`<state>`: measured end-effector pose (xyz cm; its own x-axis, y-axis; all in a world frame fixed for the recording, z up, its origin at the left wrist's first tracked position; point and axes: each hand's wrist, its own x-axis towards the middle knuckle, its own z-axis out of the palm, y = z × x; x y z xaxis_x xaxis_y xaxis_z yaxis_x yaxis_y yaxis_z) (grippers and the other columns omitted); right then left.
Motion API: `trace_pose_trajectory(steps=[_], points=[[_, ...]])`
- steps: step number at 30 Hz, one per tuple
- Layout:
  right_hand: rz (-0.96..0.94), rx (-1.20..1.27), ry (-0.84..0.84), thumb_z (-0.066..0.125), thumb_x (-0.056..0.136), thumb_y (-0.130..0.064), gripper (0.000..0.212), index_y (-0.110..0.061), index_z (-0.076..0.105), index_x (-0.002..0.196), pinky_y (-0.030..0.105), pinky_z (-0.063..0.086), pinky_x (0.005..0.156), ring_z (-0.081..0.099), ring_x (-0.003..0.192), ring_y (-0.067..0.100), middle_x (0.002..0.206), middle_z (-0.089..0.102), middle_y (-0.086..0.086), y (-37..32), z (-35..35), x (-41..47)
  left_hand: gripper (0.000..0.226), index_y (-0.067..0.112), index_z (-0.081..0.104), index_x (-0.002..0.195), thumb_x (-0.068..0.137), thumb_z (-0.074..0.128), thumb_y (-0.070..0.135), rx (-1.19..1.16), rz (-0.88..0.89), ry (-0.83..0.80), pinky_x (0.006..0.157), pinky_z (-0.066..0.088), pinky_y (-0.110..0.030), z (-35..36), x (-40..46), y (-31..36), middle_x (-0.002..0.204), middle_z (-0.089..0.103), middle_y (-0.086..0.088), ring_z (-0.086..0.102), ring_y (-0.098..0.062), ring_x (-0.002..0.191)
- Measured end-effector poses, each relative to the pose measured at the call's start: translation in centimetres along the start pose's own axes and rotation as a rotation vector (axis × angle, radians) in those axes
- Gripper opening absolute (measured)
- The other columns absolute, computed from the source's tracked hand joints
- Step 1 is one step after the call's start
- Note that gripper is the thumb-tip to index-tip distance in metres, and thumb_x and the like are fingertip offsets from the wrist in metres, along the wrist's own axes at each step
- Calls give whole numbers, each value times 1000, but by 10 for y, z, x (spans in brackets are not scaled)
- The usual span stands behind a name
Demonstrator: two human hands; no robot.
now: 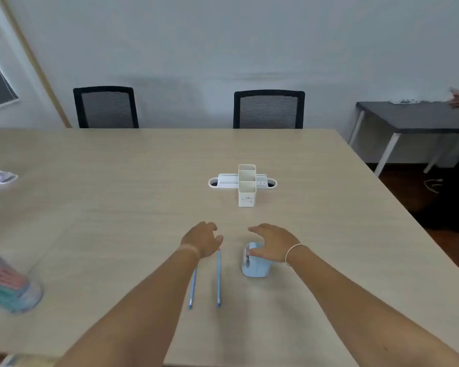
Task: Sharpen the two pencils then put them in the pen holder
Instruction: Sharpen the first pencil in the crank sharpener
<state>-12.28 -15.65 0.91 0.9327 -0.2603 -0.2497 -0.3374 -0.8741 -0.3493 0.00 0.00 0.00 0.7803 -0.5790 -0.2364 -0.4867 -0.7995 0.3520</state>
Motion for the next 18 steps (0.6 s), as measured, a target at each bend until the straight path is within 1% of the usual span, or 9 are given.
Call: trace_pose_trajectory(steps=[5, 9, 12, 14, 18], points=[[22, -33, -35, 62, 77, -43, 71, -24, 32, 138, 36, 36, 106, 42, 127, 23, 142, 40, 0, 3, 12, 2, 47, 16, 44, 136, 95, 43, 39, 10, -42, -81, 107, 38, -34, 26, -5, -10, 141, 45, -8, 44, -24, 131], [27, -64, -48, 63, 76, -43, 73, -22, 31, 138, 36, 38, 104, 44, 126, 24, 141, 42, 1, 5, 18, 6, 46, 15, 43, 137, 96, 42, 35, 6, -57, -105, 105, 38, -33, 43, -5, -14, 142, 44, -8, 44, -24, 130], [43, -64, -75, 64, 76, -43, 75, -22, 30, 139, 36, 38, 103, 44, 125, 24, 140, 43, 1, 7, 23, 8, 47, 15, 40, 139, 96, 42, 34, 17, -63, -129, 107, 36, -33, 53, -4, -16, 143, 43, -9, 41, -24, 133], [49, -83, -88, 65, 76, -42, 75, -22, 30, 139, 36, 38, 102, 44, 124, 26, 139, 43, 2, 9, 25, 10, 46, 14, 42, 136, 95, 43, 33, 22, -78, -138, 106, 37, -34, 59, -2, -17, 140, 45, -10, 43, -24, 132], [46, -122, -64, 64, 78, -37, 68, -20, 33, 137, 36, 38, 100, 47, 121, 28, 138, 46, 3, 12, 31, 13, 42, 11, 47, 130, 93, 46, 32, 3, -122, -149, 101, 42, -35, 72, 0, -17, 133, 49, -8, 51, -25, 123]])
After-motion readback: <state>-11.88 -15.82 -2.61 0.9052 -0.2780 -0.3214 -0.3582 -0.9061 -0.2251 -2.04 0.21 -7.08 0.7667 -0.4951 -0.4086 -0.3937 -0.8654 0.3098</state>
